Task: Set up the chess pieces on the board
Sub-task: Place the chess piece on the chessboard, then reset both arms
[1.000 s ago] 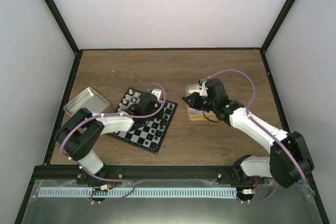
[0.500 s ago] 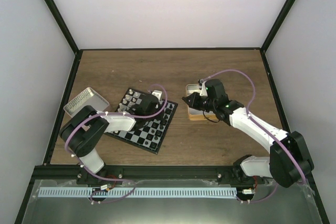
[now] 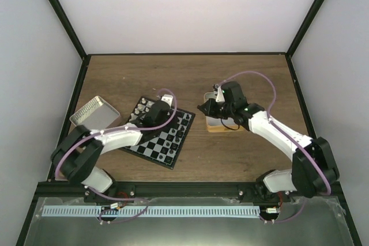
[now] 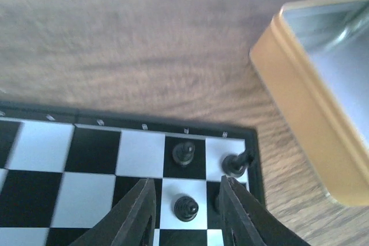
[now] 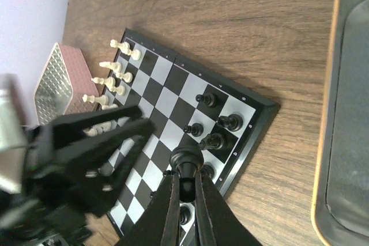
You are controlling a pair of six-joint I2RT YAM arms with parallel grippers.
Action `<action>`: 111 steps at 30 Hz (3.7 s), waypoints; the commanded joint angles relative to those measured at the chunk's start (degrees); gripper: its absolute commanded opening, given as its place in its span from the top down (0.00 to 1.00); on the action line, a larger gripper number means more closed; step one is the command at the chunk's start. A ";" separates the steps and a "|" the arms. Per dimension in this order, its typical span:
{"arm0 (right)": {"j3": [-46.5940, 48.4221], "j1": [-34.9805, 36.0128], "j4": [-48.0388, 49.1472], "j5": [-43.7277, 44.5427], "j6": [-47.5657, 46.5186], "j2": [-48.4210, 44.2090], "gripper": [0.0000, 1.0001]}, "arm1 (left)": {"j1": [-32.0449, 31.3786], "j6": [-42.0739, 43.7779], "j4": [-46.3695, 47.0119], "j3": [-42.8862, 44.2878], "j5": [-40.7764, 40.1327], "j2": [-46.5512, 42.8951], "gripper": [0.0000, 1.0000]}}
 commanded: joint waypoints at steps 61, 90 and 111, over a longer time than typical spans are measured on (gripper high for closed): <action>51.16 19.85 -42.10 18.07 -12.67 46.34 0.93 | 0.62 -2.28 -23.51 0.66 -30.81 -48.03 0.64; 51.14 19.64 -37.78 20.71 -10.52 37.13 0.65 | 0.65 -0.69 -27.31 4.45 -26.47 -48.36 0.19; 11.15 17.11 -33.51 57.94 -4.40 -26.71 0.20 | 0.61 -4.50 -53.68 19.55 -25.93 -65.45 0.00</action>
